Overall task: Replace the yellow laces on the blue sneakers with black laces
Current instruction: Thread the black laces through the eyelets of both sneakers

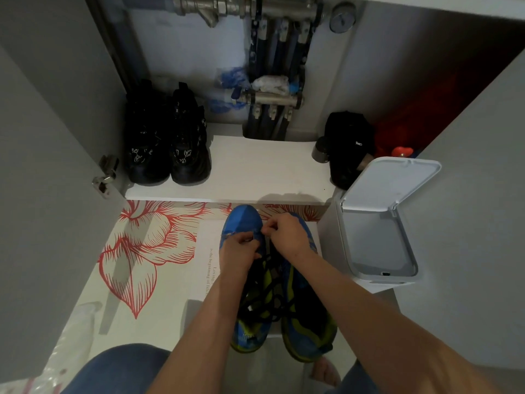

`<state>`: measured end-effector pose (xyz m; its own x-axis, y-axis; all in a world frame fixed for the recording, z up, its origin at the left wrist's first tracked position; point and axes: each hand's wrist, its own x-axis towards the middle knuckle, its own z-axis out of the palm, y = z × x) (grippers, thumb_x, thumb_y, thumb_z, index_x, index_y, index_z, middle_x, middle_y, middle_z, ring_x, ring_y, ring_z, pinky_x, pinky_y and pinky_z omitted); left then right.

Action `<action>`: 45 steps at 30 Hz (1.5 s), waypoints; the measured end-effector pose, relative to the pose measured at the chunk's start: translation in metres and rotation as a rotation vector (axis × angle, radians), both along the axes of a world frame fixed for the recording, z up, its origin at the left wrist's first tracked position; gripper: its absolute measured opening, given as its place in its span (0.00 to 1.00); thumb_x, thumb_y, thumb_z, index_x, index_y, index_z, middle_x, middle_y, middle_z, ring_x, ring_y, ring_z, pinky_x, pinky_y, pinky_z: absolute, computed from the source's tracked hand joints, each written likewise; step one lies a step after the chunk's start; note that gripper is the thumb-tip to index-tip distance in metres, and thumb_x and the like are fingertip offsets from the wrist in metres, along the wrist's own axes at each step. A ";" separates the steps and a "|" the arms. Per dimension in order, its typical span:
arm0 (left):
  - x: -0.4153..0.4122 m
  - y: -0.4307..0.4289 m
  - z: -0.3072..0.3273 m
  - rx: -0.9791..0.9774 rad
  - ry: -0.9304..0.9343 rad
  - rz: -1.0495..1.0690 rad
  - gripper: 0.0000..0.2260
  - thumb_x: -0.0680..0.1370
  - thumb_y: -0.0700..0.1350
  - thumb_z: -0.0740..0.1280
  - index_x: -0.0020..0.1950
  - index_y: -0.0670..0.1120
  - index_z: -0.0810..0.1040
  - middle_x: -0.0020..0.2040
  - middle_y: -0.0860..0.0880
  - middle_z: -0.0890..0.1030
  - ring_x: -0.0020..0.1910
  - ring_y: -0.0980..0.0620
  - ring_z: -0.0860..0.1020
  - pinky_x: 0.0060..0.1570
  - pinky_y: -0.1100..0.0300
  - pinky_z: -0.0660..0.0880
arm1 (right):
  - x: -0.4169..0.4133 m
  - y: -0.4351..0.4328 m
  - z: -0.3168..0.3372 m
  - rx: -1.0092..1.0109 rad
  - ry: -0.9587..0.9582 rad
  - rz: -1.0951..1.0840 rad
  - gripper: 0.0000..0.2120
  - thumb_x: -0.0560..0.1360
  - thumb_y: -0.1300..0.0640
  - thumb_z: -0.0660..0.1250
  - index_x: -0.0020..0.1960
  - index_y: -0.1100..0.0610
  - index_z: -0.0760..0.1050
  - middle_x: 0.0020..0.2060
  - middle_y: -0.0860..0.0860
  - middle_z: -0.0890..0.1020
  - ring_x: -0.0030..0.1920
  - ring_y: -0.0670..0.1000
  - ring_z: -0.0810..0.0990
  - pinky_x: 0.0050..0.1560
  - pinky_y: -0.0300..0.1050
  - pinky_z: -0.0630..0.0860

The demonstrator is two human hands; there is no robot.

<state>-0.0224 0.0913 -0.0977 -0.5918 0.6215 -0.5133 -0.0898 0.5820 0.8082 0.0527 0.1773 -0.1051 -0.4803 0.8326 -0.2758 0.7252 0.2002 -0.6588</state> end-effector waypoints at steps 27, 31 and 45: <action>0.000 0.003 0.001 -0.008 -0.165 0.075 0.09 0.79 0.42 0.63 0.57 0.46 0.78 0.30 0.48 0.72 0.20 0.60 0.71 0.19 0.71 0.64 | -0.002 -0.008 -0.001 -0.015 -0.009 -0.107 0.08 0.76 0.59 0.64 0.47 0.56 0.83 0.47 0.51 0.84 0.48 0.51 0.81 0.40 0.43 0.74; -0.004 0.006 0.000 -0.022 -0.192 0.128 0.10 0.80 0.41 0.58 0.45 0.44 0.77 0.27 0.51 0.76 0.26 0.55 0.70 0.24 0.68 0.66 | -0.004 -0.008 -0.003 -0.040 0.042 -0.171 0.06 0.74 0.59 0.68 0.49 0.56 0.82 0.49 0.51 0.83 0.50 0.51 0.80 0.45 0.44 0.75; -0.007 0.010 -0.012 -0.016 0.157 0.072 0.04 0.78 0.40 0.63 0.50 0.43 0.76 0.33 0.49 0.78 0.20 0.59 0.75 0.24 0.66 0.71 | -0.007 -0.011 -0.001 -0.036 0.066 -0.127 0.09 0.76 0.63 0.63 0.46 0.63 0.83 0.45 0.57 0.84 0.47 0.55 0.82 0.50 0.53 0.79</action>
<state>-0.0290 0.1016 -0.1093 -0.7080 0.5673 -0.4207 -0.0047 0.5919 0.8060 0.0462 0.1663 -0.1064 -0.3901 0.8780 -0.2774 0.6980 0.0854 -0.7110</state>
